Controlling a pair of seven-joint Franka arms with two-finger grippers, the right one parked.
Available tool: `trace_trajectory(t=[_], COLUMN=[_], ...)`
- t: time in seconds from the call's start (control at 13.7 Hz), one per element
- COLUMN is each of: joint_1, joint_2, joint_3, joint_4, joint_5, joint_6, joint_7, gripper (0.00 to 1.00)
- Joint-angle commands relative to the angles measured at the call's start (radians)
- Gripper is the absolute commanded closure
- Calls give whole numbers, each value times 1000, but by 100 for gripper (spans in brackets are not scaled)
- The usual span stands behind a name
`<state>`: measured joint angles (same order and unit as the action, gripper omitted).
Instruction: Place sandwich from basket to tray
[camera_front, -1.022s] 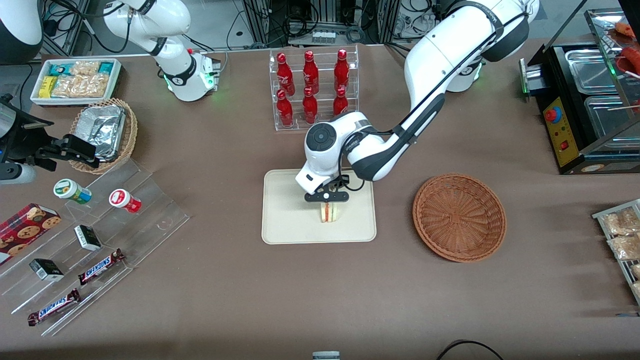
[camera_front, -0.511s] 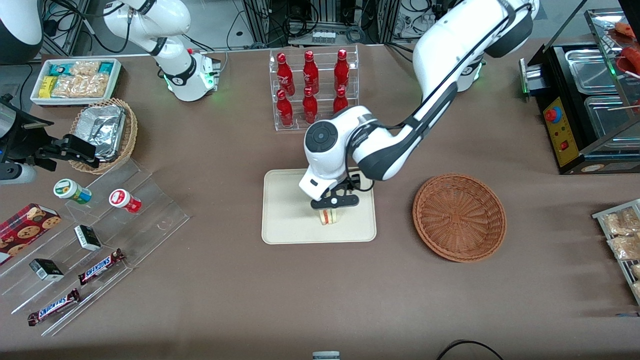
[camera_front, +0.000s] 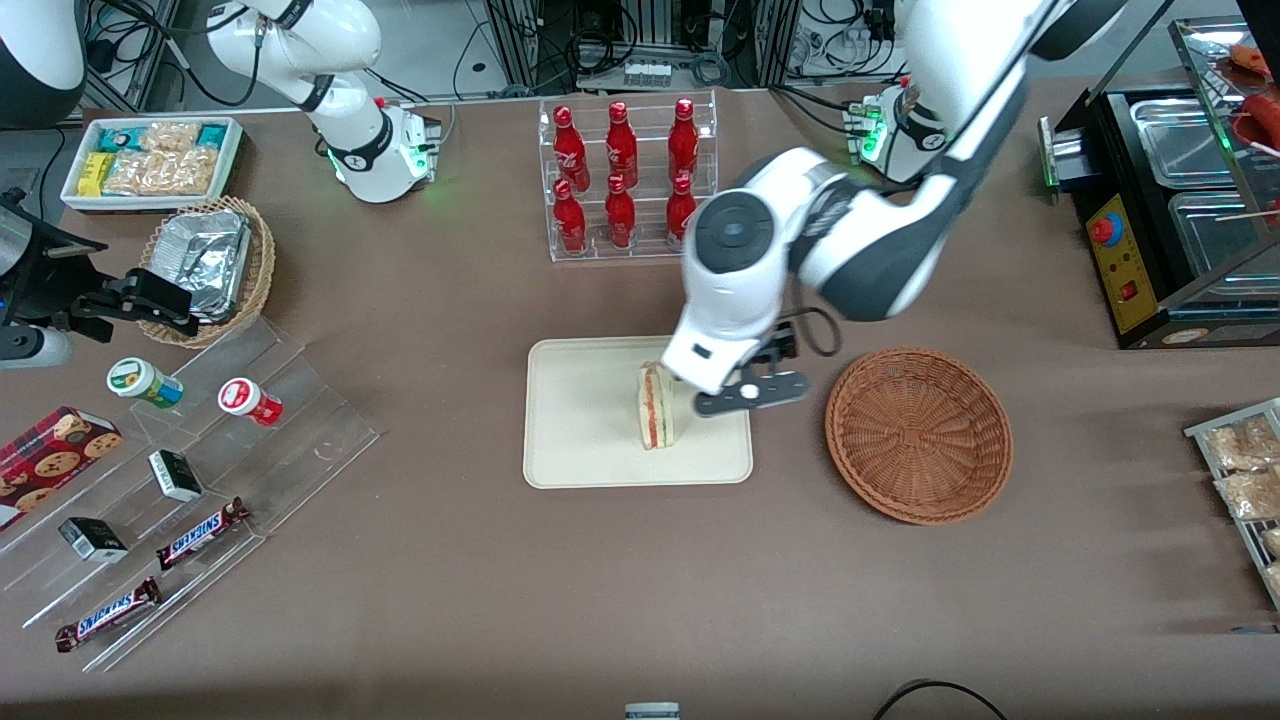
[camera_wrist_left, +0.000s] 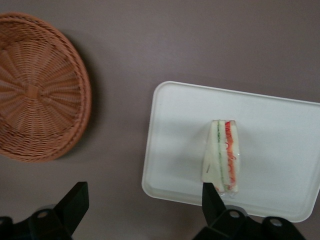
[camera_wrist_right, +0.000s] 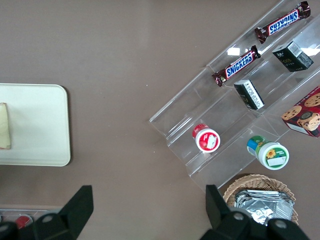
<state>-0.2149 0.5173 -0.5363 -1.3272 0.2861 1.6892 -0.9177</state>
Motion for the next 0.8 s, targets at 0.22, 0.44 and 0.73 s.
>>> trace_trajectory(t=[0.22, 0.44, 0.73], joint_1=[167, 242, 313], joint_2=[-178, -224, -252], joint_3=[2, 2, 2], joint_4=[-26, -33, -38], joint_5=[-50, -51, -55], joint_6=[-213, -273, -302], joint_7=[235, 350, 439], gripper=[0, 0, 0])
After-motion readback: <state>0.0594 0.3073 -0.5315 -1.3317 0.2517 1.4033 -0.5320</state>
